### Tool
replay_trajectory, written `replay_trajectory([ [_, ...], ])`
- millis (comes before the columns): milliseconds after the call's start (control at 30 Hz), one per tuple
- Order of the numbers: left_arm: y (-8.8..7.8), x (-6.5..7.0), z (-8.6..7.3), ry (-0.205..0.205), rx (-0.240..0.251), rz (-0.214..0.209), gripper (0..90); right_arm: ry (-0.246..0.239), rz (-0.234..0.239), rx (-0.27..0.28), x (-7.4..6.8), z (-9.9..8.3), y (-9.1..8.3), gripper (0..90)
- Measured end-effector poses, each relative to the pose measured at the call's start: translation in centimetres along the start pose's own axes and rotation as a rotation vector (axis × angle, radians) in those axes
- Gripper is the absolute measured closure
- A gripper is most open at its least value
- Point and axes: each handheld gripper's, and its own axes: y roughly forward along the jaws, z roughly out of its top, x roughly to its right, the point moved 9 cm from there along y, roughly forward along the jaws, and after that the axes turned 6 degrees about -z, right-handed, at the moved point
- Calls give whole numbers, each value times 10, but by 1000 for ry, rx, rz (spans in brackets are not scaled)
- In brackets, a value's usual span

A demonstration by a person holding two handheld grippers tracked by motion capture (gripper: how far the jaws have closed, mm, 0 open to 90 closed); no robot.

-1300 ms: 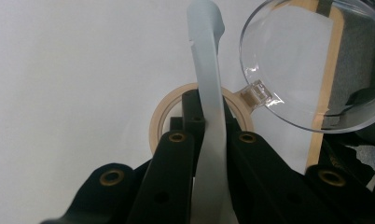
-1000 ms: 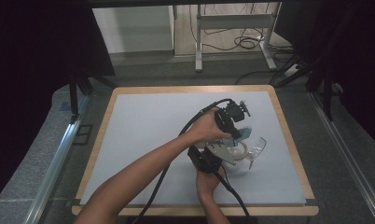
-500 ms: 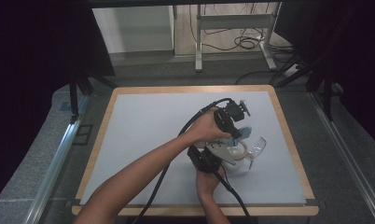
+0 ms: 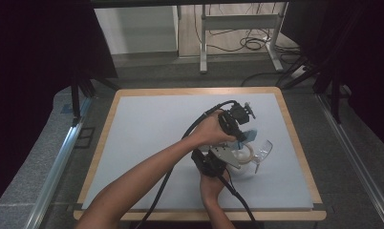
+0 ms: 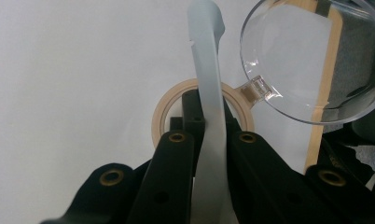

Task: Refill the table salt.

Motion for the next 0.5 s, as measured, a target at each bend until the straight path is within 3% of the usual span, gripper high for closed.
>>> replay_trajectory([
  [500, 0, -1, 0, -3, -1, 2, 896, 10, 2, -1, -2, 0, 1, 552],
])
